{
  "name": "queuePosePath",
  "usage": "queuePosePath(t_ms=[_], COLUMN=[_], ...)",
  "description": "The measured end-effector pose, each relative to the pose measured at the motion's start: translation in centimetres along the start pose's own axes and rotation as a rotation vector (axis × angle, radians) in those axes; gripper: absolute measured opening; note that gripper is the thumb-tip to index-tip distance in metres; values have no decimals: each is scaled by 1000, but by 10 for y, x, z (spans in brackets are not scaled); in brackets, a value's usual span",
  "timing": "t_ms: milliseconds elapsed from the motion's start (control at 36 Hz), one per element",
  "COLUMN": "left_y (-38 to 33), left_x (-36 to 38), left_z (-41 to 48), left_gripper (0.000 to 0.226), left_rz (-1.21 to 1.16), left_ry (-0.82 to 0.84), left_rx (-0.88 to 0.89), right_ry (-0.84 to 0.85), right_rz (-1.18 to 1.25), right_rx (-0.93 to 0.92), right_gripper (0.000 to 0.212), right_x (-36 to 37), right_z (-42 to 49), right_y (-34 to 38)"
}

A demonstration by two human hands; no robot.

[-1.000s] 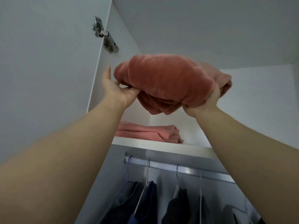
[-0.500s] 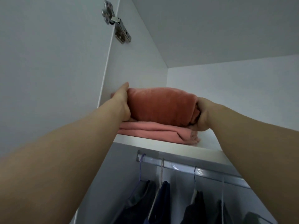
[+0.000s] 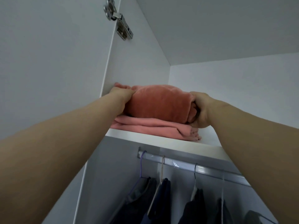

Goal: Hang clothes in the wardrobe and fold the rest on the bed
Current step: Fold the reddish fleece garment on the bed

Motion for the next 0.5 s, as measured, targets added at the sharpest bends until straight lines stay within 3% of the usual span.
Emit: queuePosePath(t_ms=[56,83,139,194,278,389,500], left_y=[-6,-9,-20,-39,-66,-91,-79], left_x=[-3,-7,-14,-9,15,51,79], left_z=[0,-2,-12,-28,-46,-58,-56], left_gripper=[23,29,54,57,52,37,45], left_rz=[50,145,398,613,926,1114,1146], left_ry=[-56,-123,-281,-355,-371,-258,101], left_rx=[34,48,95,230,440,646,616], right_ry=[-55,-105,-195,-389,-584,-488,-279], right_rz=[14,21,-45,-192,-603,-920,-1203], right_rx=[-22,-70,-190,-284,-486,-696,-717], right_gripper=[5,18,67,91,79,56,46], right_x=[-2,-8,-14,-31,-48,-35,-9], right_z=[1,6,15,7,-16,-25,-16], right_y=[0,3,14,28,60,88,100])
Point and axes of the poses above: each hand's wrist, its own z-axis towards the middle knuckle, its own x-axis out of the palm, y = z × x, the point moved 9 cm from there along z, towards the middle knuckle, and after that the axes turned 11 degrees about -x, right-handed, at the moved point
